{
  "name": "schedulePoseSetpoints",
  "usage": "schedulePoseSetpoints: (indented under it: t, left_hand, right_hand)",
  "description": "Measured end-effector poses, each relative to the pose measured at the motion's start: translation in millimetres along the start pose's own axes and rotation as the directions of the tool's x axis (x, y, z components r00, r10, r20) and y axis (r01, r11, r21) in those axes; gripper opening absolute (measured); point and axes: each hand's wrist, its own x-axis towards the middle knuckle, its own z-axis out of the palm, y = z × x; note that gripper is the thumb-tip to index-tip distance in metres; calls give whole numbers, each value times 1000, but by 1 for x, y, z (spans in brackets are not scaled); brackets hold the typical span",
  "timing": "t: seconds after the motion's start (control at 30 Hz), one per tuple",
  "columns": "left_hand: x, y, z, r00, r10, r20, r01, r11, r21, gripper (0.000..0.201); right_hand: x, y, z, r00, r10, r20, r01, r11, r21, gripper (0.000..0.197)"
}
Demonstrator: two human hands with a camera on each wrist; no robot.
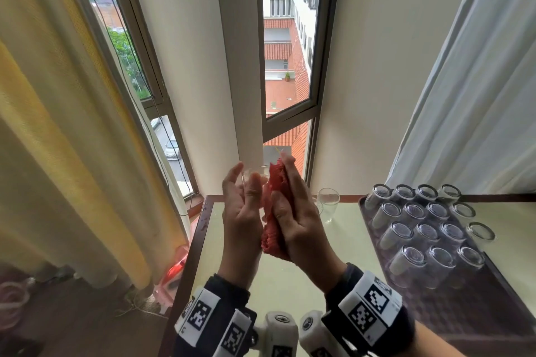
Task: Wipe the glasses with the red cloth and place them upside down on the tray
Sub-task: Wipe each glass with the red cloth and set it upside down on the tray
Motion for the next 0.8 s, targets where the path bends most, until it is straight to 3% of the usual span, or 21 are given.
schedulePoseSetpoints:
  t: [0.1,0.23,0.3,0.43,0.57,0.73,0.8]
  left_hand:
    - [-1,3,1,1000,1,-4,-1,1000,-11,51]
    - [-9,2,9,999,-24,49,26,999,-25,37]
    - [-10,0,11,999,-16,49,15,1000,9,42]
    - [-4,3,11,999,-9,42,9,1000,-8,46]
    - [1,0,9,1000,9,-15,-9,1000,15,50]
    - [-10,5,20,999,-12,51,13,1000,-17,35]
    - [-13,3,21,999,-22,43,23,1000,-21,44]
  right_hand:
    - [-2,-5,1,1000,-17,4,17,999,-28,60]
    - [10,-10,-7,998,66,-13,-64,989,132,58]
    - [13,-12,-10,995,100,-5,-98,978,182,57]
    - [6,-5,-8,997,68,-47,-62,991,118,65]
    - [-3,-4,-9,1000,-12,-10,13,999,39,59]
    - [9,-19,-17,997,72,-11,-68,976,208,52]
    - [10,-21,-20,996,88,-6,-84,968,238,46]
